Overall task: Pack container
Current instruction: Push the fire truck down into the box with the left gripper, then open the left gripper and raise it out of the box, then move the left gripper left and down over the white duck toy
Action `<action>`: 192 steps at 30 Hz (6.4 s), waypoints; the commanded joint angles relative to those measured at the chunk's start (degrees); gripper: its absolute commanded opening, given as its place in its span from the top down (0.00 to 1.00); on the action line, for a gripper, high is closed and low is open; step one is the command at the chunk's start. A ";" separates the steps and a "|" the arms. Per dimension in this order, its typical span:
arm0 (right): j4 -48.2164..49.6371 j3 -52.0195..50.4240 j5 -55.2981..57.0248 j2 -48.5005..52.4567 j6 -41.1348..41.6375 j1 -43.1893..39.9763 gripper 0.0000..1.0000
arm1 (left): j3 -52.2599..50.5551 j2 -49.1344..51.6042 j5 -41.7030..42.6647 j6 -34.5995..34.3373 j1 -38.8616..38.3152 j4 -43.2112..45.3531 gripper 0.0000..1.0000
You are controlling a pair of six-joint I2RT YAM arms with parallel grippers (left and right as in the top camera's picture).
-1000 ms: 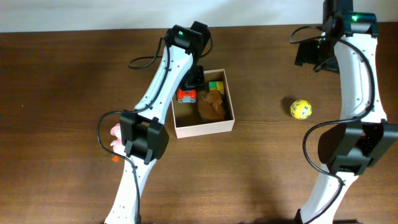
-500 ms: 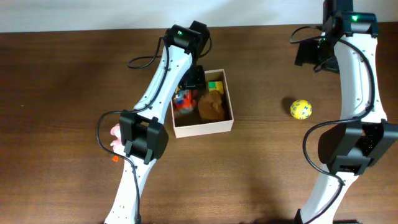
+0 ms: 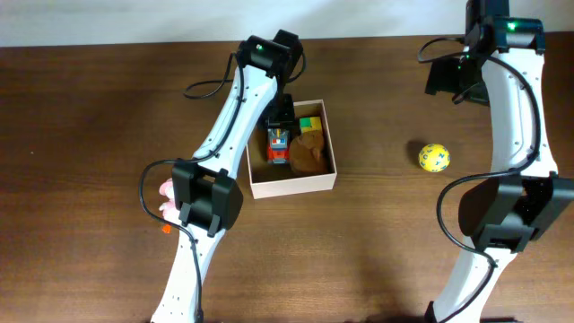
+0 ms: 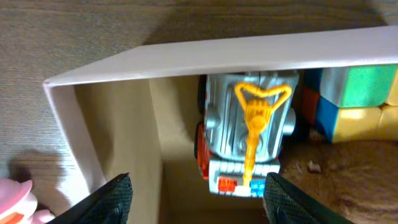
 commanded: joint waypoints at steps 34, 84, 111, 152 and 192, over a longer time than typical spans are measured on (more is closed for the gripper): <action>0.00 0.72 0.92 -0.74 -0.15 0.28 0.01 | 1.38 4.26 8.46 10.43 -3.63 6.23 0.78; 0.00 0.72 0.90 -0.74 -0.15 0.28 0.01 | 1.11 6.47 1.44 11.61 -3.67 9.77 0.89; 0.00 0.72 0.90 -0.74 -0.15 0.28 0.01 | 1.11 6.47 -5.77 18.34 -3.61 12.02 0.97; 0.00 0.72 0.92 -0.74 -0.15 0.28 0.01 | 17.62 -4.79 -8.90 13.62 -1.62 -0.44 0.37; 0.00 0.72 0.92 -0.74 -0.15 0.28 0.01 | 15.87 -26.58 -30.34 14.47 12.63 -1.55 0.03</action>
